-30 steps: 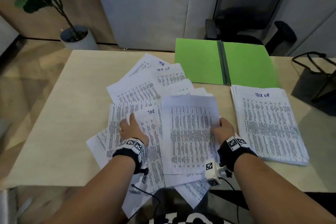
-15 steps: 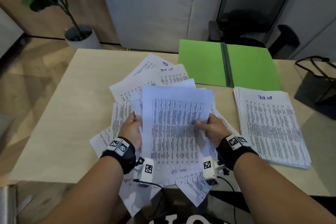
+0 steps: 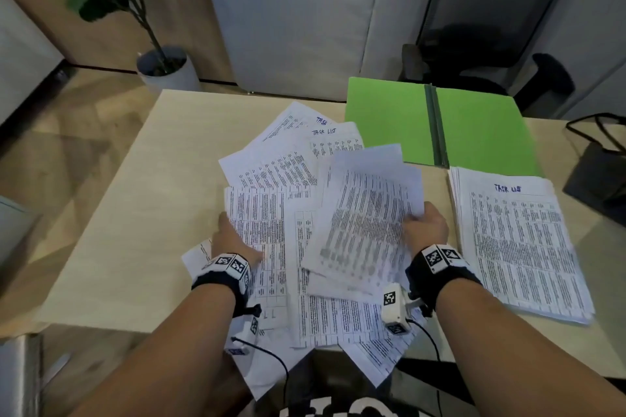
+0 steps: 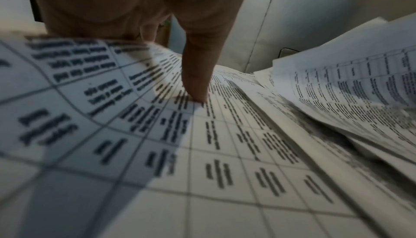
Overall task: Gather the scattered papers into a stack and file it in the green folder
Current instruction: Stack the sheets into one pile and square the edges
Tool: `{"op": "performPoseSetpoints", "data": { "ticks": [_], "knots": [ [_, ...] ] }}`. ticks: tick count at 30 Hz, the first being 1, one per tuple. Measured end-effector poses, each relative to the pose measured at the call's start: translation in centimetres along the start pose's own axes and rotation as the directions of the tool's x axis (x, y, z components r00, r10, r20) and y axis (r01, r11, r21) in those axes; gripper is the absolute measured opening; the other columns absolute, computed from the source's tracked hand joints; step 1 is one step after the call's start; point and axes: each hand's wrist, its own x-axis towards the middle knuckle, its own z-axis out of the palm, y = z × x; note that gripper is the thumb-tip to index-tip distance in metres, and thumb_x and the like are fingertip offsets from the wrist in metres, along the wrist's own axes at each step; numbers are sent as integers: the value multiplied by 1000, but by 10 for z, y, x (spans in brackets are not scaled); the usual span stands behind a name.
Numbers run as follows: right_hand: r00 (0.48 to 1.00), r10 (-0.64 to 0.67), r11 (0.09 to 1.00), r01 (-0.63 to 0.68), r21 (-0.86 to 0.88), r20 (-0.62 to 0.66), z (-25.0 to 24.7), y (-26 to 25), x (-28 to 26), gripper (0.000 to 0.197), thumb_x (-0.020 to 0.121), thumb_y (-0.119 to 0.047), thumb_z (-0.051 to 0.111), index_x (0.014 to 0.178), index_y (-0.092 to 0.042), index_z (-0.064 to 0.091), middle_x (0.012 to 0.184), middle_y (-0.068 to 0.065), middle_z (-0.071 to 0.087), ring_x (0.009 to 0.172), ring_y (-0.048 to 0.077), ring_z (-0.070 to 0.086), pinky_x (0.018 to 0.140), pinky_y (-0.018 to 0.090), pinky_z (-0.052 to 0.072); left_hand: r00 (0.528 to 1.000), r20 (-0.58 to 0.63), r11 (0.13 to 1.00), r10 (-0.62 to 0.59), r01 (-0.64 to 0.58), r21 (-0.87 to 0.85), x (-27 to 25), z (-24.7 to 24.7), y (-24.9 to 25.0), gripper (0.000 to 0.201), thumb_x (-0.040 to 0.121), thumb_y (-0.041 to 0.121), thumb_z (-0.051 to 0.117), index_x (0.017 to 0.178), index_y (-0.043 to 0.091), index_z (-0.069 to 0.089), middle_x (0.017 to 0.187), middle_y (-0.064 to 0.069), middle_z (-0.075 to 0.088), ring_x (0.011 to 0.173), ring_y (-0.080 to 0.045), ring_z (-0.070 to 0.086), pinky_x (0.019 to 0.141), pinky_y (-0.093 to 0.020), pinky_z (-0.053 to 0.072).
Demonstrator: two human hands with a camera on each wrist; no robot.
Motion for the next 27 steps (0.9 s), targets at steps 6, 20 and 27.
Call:
{"op": "performPoseSetpoints", "data": {
  "ticks": [6, 20, 27],
  "knots": [
    [999, 21, 932, -29, 362, 28, -1, -32, 12, 37, 85, 5, 57, 117, -14, 64, 101, 1, 69, 94, 18, 65, 90, 32, 50, 954, -245, 927, 172, -241, -286, 2, -15, -4, 65, 94, 5, 51, 145, 36, 25, 131, -2, 50, 101, -35, 62, 87, -46, 53],
    [941, 303, 914, -242, -327, 151, -6, 11, 7, 9, 84, -2, 49, 77, -6, 51, 84, 12, 55, 65, 24, 49, 52, 25, 37, 945, 117, 933, 306, -273, -236, -16, 25, 13, 28, 94, 10, 50, 113, 23, 65, 131, -11, 59, 54, -16, 56, 52, -25, 49],
    [923, 278, 960, -279, -35, 266, 10, 17, -19, 25, 87, -12, 59, 111, -9, 64, 102, 11, 66, 94, 27, 64, 77, 31, 50, 928, 219, 923, 301, -226, -313, -40, 49, 28, 89, 88, 19, 67, 152, 33, 8, 157, 0, 23, 141, -23, 31, 112, -37, 30]
  ]
}}
